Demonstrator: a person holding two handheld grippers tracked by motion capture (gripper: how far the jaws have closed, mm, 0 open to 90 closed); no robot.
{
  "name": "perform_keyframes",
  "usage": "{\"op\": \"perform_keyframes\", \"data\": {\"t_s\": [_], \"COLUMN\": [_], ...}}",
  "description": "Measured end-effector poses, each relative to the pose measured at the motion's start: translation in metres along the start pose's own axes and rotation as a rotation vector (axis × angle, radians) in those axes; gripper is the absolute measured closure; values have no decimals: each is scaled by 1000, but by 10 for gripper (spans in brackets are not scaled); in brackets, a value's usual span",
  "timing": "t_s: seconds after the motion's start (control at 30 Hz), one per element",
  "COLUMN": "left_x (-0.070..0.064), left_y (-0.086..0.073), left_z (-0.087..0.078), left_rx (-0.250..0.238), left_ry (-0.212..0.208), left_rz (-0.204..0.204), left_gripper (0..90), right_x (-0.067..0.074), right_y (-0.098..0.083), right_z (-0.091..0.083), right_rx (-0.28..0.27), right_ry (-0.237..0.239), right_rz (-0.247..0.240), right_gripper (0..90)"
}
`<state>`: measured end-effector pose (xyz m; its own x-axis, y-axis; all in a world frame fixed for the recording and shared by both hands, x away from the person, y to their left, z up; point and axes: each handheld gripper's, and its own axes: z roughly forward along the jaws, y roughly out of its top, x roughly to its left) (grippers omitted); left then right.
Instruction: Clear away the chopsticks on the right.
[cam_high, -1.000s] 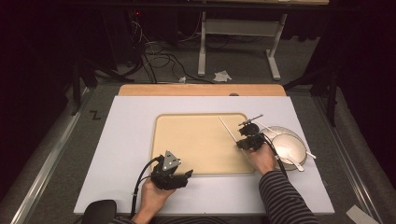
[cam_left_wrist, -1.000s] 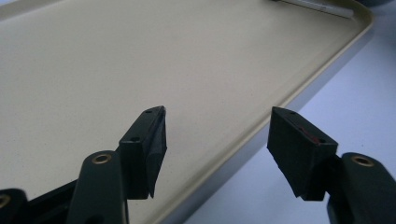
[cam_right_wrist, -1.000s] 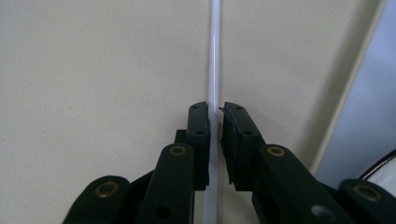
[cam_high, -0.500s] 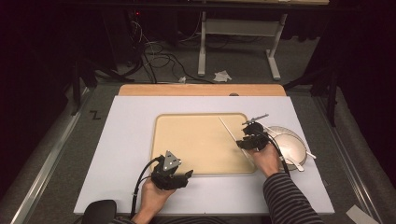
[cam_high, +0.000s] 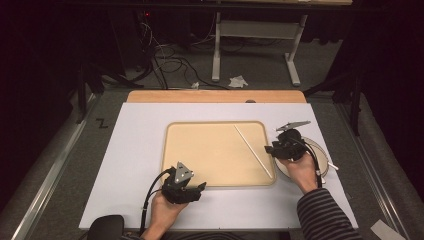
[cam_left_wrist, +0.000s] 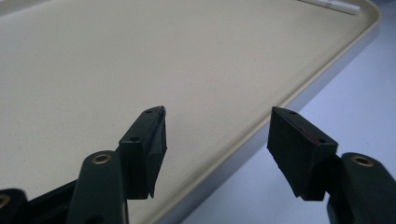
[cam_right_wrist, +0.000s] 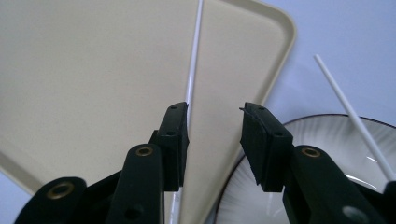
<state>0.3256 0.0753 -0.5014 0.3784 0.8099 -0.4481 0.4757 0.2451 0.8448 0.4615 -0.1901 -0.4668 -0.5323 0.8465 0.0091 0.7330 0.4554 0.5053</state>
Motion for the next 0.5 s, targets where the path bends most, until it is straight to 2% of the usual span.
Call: {"op": "perform_keyframes", "data": {"t_s": [0.1, 0.23, 0.33, 0.5], "left_x": [0, 0, 0, 1], "left_y": [0, 0, -1, -2], "left_z": [0, 0, 0, -1], "left_rx": [2, 4, 4, -6], "left_ry": [0, 3, 5, 16], "left_rz": [0, 1, 3, -9], "left_gripper": [377, 377, 376, 376], "right_x": [-2, -6, -11, -22], "right_y": [-2, -5, -7, -13], "right_z": [-9, -24, -35, -50], "right_rx": [-25, -66, -102, -130], "right_ry": [17, 5, 7, 12], "right_rz": [-8, -28, -24, -25], "right_gripper": [631, 631, 623, 610]}}
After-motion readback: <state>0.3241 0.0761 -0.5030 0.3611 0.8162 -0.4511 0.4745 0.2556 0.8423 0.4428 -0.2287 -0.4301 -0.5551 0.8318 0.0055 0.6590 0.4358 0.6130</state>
